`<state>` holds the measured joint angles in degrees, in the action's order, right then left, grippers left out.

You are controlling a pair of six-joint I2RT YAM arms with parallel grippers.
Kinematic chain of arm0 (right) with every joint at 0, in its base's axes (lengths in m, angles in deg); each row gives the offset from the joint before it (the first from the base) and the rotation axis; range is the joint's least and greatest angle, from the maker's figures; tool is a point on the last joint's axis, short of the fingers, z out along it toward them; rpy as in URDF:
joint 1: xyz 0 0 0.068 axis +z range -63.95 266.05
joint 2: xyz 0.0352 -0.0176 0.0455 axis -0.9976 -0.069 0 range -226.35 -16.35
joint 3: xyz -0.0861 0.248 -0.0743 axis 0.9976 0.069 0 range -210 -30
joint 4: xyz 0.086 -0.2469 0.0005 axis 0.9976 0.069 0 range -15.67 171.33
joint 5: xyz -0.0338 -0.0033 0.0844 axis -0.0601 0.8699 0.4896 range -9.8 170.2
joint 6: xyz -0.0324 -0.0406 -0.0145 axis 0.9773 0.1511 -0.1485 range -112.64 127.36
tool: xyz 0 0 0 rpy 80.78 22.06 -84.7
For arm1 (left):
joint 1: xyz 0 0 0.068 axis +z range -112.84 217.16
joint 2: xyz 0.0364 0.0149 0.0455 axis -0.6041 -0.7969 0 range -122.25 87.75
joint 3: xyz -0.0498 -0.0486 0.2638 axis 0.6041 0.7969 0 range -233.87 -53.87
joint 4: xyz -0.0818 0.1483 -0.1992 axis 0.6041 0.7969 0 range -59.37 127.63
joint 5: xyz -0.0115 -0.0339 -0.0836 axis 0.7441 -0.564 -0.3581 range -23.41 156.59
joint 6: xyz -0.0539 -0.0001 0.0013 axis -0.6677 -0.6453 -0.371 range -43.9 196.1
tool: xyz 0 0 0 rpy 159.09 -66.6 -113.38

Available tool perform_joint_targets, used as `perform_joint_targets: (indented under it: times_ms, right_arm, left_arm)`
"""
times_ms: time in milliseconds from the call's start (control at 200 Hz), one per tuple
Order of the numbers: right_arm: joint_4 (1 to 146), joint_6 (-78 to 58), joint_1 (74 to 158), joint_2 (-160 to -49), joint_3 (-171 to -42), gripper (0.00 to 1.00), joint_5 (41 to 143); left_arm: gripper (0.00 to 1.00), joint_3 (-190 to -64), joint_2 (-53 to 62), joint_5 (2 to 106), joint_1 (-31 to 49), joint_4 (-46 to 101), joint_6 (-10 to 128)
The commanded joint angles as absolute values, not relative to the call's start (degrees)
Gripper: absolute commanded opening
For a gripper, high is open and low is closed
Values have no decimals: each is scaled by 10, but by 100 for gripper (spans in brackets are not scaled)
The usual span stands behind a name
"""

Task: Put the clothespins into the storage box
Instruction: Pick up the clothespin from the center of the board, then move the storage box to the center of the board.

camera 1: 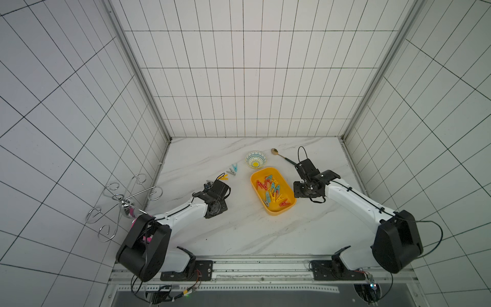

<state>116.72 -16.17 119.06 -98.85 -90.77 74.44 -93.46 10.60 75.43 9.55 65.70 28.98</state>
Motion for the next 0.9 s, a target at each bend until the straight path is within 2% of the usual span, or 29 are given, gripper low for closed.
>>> perform_joint_targets:
  times_ms: [0, 410, 894]
  right_arm:
    - [1150, -132, 1195, -1008, -949, 53, 757]
    - [1123, -72, 1179, -1090, -985, 53, 773]
    - [1106, 27, 1186, -1158, -1010, 29, 841]
  left_arm:
    - [9, -979, 137, 748, 83, 676, 298]
    - [8, -1108, 125, 768, -10, 723, 304]
    - [8, -1158, 79, 774, -39, 733, 317]
